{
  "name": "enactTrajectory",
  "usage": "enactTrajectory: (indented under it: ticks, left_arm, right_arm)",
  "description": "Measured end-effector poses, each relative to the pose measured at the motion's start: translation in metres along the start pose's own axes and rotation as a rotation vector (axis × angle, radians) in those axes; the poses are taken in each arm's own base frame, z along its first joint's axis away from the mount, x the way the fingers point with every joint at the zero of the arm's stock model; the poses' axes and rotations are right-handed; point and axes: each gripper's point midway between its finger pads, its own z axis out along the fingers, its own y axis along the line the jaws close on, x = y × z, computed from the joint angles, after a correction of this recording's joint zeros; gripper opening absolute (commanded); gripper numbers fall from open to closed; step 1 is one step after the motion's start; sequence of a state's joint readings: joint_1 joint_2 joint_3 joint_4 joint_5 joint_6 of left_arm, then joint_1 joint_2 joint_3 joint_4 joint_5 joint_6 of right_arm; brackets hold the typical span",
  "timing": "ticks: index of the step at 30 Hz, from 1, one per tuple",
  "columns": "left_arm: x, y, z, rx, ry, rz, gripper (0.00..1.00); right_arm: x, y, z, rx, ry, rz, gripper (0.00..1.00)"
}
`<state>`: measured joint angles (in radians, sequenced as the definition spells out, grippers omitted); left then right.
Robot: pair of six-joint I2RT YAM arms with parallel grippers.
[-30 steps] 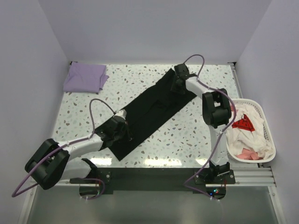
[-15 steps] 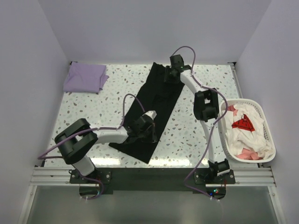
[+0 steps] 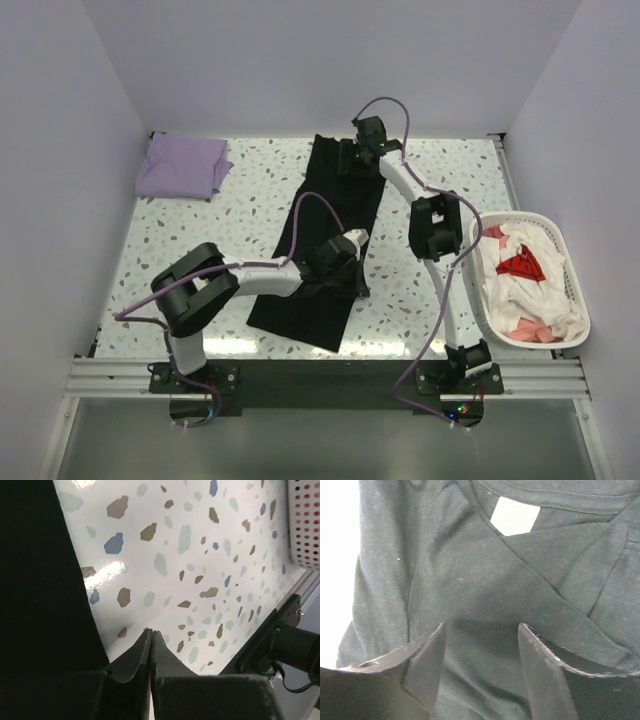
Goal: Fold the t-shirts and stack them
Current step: Fold the tshirt
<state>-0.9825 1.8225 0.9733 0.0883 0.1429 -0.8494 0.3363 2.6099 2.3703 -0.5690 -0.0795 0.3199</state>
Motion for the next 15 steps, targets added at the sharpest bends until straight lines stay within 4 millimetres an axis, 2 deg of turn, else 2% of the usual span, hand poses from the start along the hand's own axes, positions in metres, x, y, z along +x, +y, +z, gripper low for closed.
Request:
enactTrajectory:
  ticks: [4,8,9,12,15]
  left_arm:
    - [-0.021,-0.006,-0.013,0.002,-0.052,0.025,0.12]
    - [-0.057,0.000,-0.051,-0.042,-0.160,0.056,0.16]
    - [-0.068,0.001,-0.065,-0.058,-0.200,0.070,0.16]
    - [-0.084,0.010,-0.095,-0.105,-0.284,0.092,0.12]
    - [-0.074,0.021,-0.108,-0.138,-0.287,0.106,0.08]
  right_arm:
    - [-0.001,0.003,-0.001,-0.005,-0.004,-0.010,0.79]
    - [-0.006,0.002,-0.012,0.021,-0.012,-0.013,0.80]
    - [-0.007,0.001,-0.019,0.034,-0.014,-0.012,0.80]
    - [-0.017,0.000,-0.046,0.062,-0.037,-0.001,0.74]
    - [-0.025,0.003,-0.081,0.069,-0.071,0.023,0.59]
